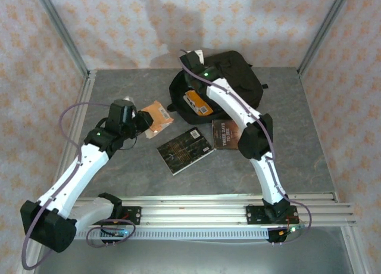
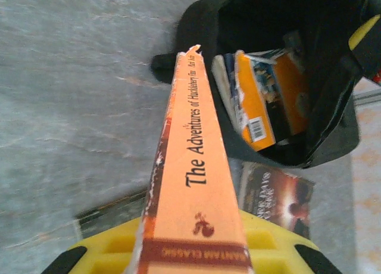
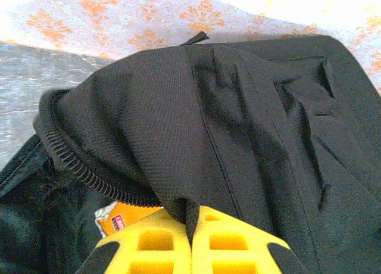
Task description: Pack books, pencil case, and school supplies into a backpack
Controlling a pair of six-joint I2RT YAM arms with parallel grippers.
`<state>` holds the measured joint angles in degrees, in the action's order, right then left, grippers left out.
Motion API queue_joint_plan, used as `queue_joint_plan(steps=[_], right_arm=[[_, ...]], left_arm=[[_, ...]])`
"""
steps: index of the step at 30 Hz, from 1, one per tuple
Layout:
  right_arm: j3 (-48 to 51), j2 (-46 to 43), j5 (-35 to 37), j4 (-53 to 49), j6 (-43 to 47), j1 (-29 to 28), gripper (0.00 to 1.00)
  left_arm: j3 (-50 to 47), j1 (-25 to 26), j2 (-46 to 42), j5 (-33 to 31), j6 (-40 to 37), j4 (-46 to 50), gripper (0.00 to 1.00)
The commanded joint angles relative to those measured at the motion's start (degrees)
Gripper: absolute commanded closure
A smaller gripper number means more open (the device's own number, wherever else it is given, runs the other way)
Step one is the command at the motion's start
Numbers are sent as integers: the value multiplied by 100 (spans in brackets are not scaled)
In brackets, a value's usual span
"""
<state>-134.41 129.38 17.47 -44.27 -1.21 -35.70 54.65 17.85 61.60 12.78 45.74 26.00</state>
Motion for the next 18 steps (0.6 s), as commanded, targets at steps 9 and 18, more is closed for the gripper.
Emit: queue_joint_plan(steps=[9, 18], right_arm=[[-60, -613, -1726, -636, -77, 236, 100], [-86, -592, -2376, -813, -281, 327, 98]], left_arm=[[140, 125, 1608, 516, 1576, -3573, 100], [1048, 340, 3184, 1083, 2052, -4866, 100]])
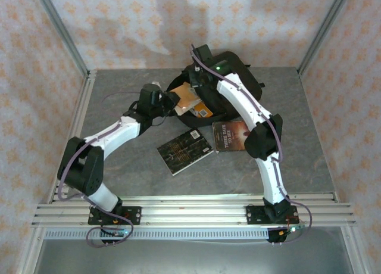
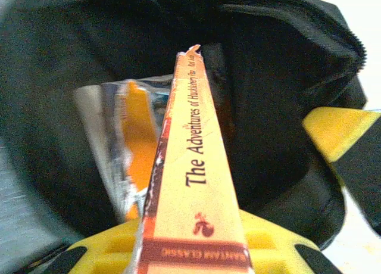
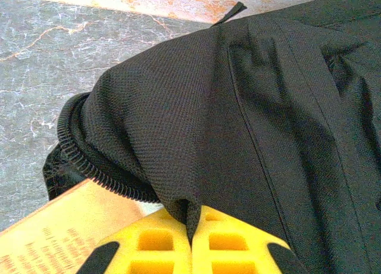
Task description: Pack books, pencil case, and school supplies into a backpack
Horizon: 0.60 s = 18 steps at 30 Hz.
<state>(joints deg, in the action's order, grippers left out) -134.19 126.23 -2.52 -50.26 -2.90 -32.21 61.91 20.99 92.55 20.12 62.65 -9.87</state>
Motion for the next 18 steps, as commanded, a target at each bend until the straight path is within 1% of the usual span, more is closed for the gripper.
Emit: queue_joint_plan(steps=[1, 2, 3, 4, 5, 6, 7, 9, 12, 15, 17, 18], right_arm=[[-97, -279, -447, -242, -119, -23, 96], [-90, -269, -503, -267, -116, -23, 94], [-76, -267, -557, -297, -124, -23, 86], [-73, -262, -630, -323, -117, -23, 68], [-64, -258, -664, -343, -121, -23, 52], [-55, -269, -641, -365, -134, -24, 40], [-55, -273, -611, -395, -133, -22, 35], [-21, -315, -575, -442, -111, -23, 29], [154, -437, -606, -393, -75, -23, 25], [292, -559, -456, -350, -58, -23, 26], [382, -608, -276, -282, -34, -18, 30], [394, -609, -191, -250, -12, -13, 35]], left_arm=[[301, 25, 196, 422, 507, -1646, 100], [294, 28, 283, 469, 598, -1924, 100], [302, 28, 367, 528, 664, -2170, 100], [304, 28, 430, 582, 718, -2401, 100], [292, 28, 476, 625, 758, -2578, 100], [264, 28, 491, 650, 795, -2760, 100], [218, 28, 492, 660, 814, -2915, 100], [126, 36, 459, 645, 849, -3129, 100], [-15, 45, 399, 610, 888, -3443, 100], [-18, 78, 383, 580, 874, -3514, 100], [21, 113, 426, 597, 887, -3534, 100], [39, 136, 458, 615, 898, -3540, 100]])
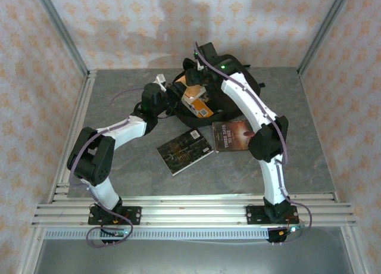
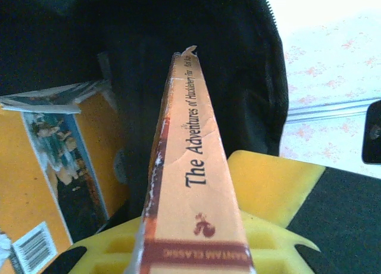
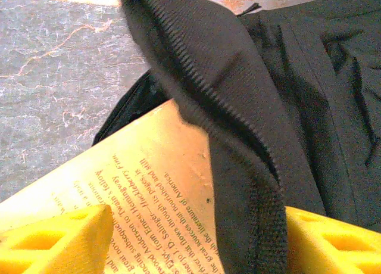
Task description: Pack books, pencil case, and school supplies into a backpack
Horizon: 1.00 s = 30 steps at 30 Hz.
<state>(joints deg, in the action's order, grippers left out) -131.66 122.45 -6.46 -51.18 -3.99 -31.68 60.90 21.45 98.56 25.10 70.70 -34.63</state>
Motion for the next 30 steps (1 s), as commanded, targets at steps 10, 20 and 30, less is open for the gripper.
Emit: queue_joint_plan(steps=[10, 20, 30], right_arm=[[-382, -70, 1591, -360, 319, -49, 100], [-567, -362, 1419, -223, 272, -40, 100], [-721, -363, 2142, -174, 162, -40, 100]], left_arm=[[334, 61, -234, -109, -708, 895, 100], [1137, 131, 743, 258, -848, 1288, 100], [1273, 164, 947, 164, -886, 1548, 100]])
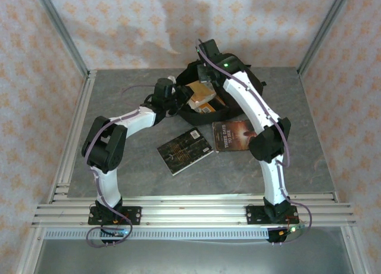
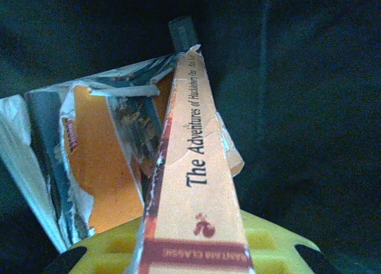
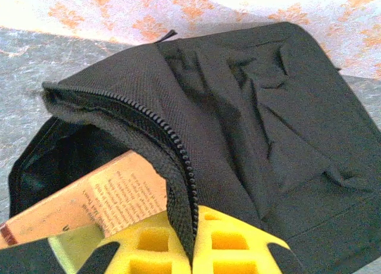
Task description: Pack books, pencil case, and school supplies into a backpack
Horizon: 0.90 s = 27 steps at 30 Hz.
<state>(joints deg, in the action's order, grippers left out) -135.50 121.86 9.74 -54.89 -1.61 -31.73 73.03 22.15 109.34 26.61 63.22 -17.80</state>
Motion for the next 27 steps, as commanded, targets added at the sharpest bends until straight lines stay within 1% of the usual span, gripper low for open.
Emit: queue_joint_plan(steps=[1, 5, 8, 10, 13, 16, 18, 20, 21, 22, 23, 24, 25, 27], right_arm=[[-339, -304, 551, 211, -72, -35, 100], [-342, -295, 512, 191, -102, -35, 100], [-295, -343, 366, 187, -190, -35, 100], [-230, -398, 175, 230, -254, -35, 100], [-129, -480, -225, 283, -419, -36, 100], [153, -567, -558, 464, -640, -35, 100], [365, -615, -732, 609, -758, -35, 100], [457, -608, -778, 669, -873, -44, 100], [517, -596, -808, 717, -944, -44, 100], [576, -594, -836, 774, -993, -45, 100], [653, -600, -865, 854, -1060, -44, 100], [701, -590, -868, 913, -1112, -44, 100], [724, -566, -862, 948, -1150, -42, 100], [680, -495, -813, 918, -1181, -44, 100]], left_arm=[[62, 105, -149, -4, -176, -66, 100], [53, 157, -213, -138, -274, 164, 100], [159, 182, -80, -153, -251, 288, 100], [215, 184, -20, -89, -143, 153, 100], [397, 244, 383, -30, -47, -137, 100], [753, 296, 841, 133, 151, -702, 99], [1136, 320, 1271, 266, 436, -1146, 99], [1548, 371, 1663, 269, 604, -1304, 99], [1821, 430, 1876, 257, 614, -1257, 97], [2144, 490, 2085, 296, 565, -1073, 93], [2646, 566, 2359, 409, 454, -641, 83], [3158, 621, 2614, 514, 331, -150, 67], [3452, 671, 2737, 533, 263, 145, 58], [3484, 725, 2671, 354, 185, 390, 44]])
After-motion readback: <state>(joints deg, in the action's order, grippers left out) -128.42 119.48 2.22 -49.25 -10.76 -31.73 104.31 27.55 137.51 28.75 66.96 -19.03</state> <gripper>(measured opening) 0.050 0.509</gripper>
